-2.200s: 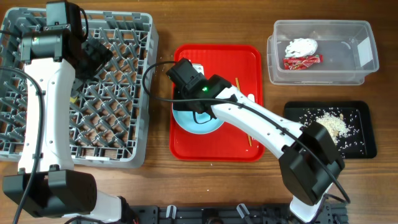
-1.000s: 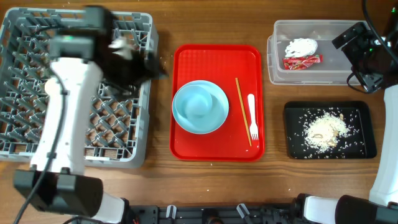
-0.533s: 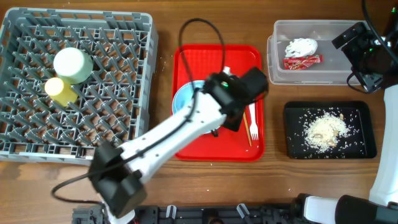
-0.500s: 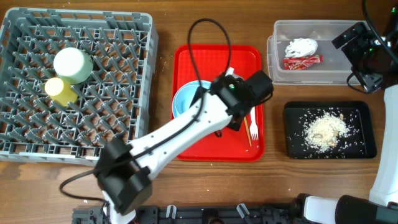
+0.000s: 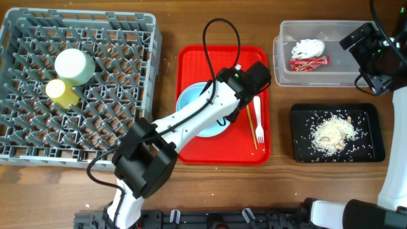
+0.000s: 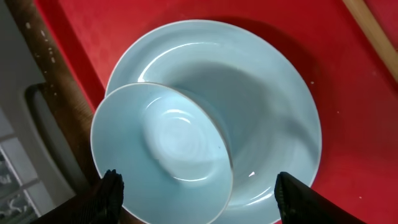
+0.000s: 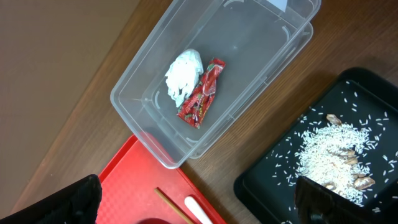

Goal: Sort waste into correct bins and load items into the dishwasher rack
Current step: 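Reach the left gripper to the stacked bowl and plate on tray, then grasp the small light blue bowl rim with left gripper and lift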

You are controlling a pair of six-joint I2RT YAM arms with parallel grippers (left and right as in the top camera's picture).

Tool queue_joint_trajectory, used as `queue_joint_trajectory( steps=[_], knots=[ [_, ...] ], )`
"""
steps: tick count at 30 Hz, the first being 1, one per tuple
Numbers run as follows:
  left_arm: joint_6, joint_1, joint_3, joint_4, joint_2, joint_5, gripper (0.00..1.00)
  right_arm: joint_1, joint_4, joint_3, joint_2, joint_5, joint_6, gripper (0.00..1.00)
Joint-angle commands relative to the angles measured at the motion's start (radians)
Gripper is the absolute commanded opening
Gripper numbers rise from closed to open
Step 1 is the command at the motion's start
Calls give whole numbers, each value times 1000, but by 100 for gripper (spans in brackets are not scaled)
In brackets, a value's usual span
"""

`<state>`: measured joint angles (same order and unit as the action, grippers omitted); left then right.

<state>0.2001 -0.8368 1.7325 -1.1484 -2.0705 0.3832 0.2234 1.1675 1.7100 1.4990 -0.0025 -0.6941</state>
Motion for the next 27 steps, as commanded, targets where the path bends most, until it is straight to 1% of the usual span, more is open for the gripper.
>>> queue_joint_trajectory(
  steps=[1,3,7,9,10,11,14,16,17,19,23,24,27],
  knots=[
    [-116,4,-1,13,-34,-103,77,0,0,-2,7,1,11,100],
    [-115,9,-1,12,-56,-103,77,0,0,-2,7,1,11,100],
    [-114,38,-1,3,-73,-103,72,0,0,-2,7,2,11,100],
    [-114,58,-1,-6,-73,-108,73,0,0,-2,7,1,11,100],
    [-129,68,-2,-14,-74,-127,76,0,0,-2,7,1,11,100],
    [-169,78,-11,-20,-75,-153,77,0,0,-2,7,2,11,100],
    [-174,89,-39,-8,-77,-174,75,0,0,-2,7,1,11,100],
    [-174,88,-68,16,-77,-185,72,0,0,-2,7,1,11,99],
    [-174,86,-81,24,-77,-185,64,0,0,-2,7,1,11,100],
    [-170,86,-103,40,-77,-185,52,0,0,-2,7,1,11,100],
    [-166,88,-114,42,-77,-185,39,0,0,-2,7,2,11,100],
    [-166,88,-114,43,-77,-185,36,0,0,-2,7,1,11,100],
    [-167,81,-120,50,-77,-202,34,0,0,-2,7,1,11,100]
  ],
)
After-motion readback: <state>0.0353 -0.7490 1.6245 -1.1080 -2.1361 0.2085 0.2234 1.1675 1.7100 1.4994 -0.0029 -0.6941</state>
